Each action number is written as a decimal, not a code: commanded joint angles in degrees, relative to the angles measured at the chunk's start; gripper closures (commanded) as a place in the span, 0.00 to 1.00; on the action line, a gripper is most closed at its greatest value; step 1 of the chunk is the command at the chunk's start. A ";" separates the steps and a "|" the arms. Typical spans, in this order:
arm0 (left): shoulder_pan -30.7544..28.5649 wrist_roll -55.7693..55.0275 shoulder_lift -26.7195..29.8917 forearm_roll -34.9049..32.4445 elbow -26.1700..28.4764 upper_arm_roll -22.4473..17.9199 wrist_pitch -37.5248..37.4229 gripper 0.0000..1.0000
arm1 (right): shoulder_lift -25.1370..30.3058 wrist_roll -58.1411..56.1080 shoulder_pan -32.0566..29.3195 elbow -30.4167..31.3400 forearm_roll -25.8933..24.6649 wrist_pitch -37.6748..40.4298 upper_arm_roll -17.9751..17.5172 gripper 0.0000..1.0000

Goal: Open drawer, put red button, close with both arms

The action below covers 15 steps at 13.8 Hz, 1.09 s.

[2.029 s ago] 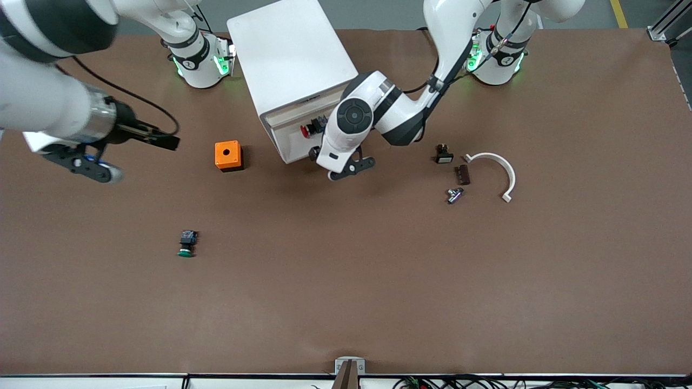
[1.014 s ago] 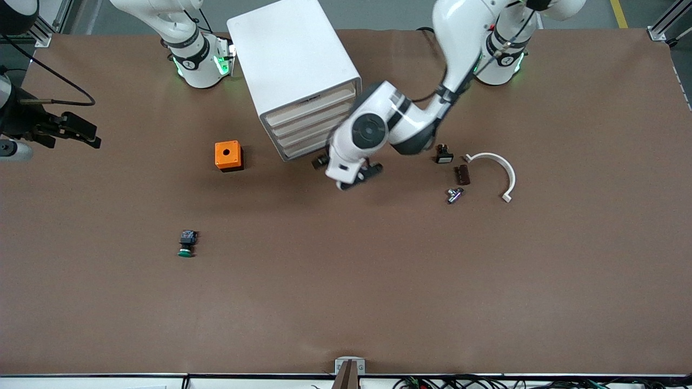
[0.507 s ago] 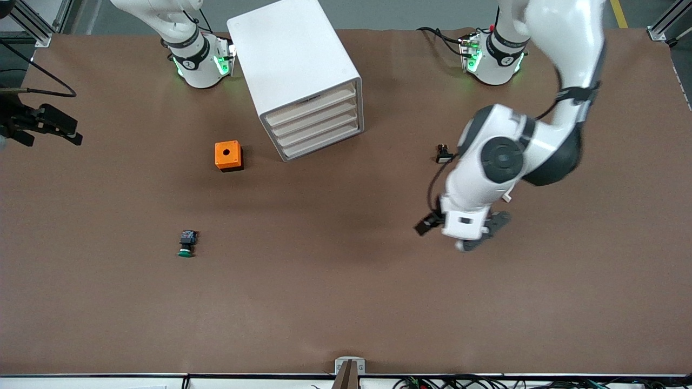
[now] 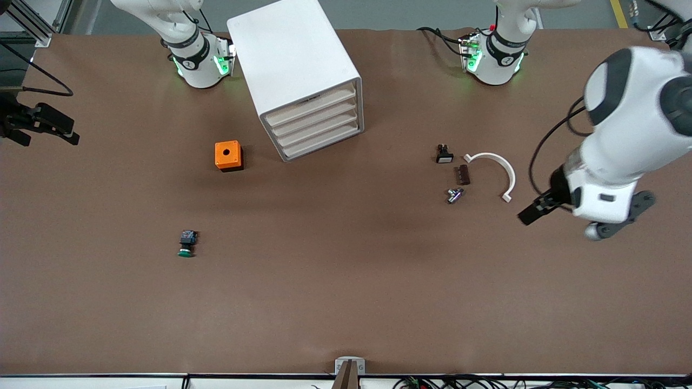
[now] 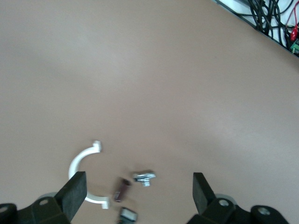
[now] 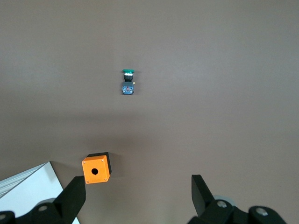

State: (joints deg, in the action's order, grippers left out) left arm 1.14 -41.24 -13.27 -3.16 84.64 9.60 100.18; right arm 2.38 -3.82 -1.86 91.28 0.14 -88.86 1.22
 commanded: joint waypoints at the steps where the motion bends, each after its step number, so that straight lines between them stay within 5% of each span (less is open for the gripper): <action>1: -4.38 10.09 5.43 -0.45 1.93 0.16 -3.23 0.00 | -0.27 -0.92 -0.95 -1.45 -0.40 0.70 -0.70 0.00; 10: -7.82 30.69 23.27 0.34 12.82 -5.11 -10.97 0.00 | -0.27 -0.93 -1.04 -2.24 -0.32 0.70 -0.70 0.00; 15: -8.44 41.33 24.97 2.00 16.00 -4.94 -10.62 0.00 | -0.36 -1.01 -0.95 -2.24 -0.32 0.70 -0.70 0.00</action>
State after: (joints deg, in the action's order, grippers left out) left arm -7.09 -2.79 11.19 -2.73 98.74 4.03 88.54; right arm 2.37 -3.97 -1.88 90.14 0.14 -88.86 1.24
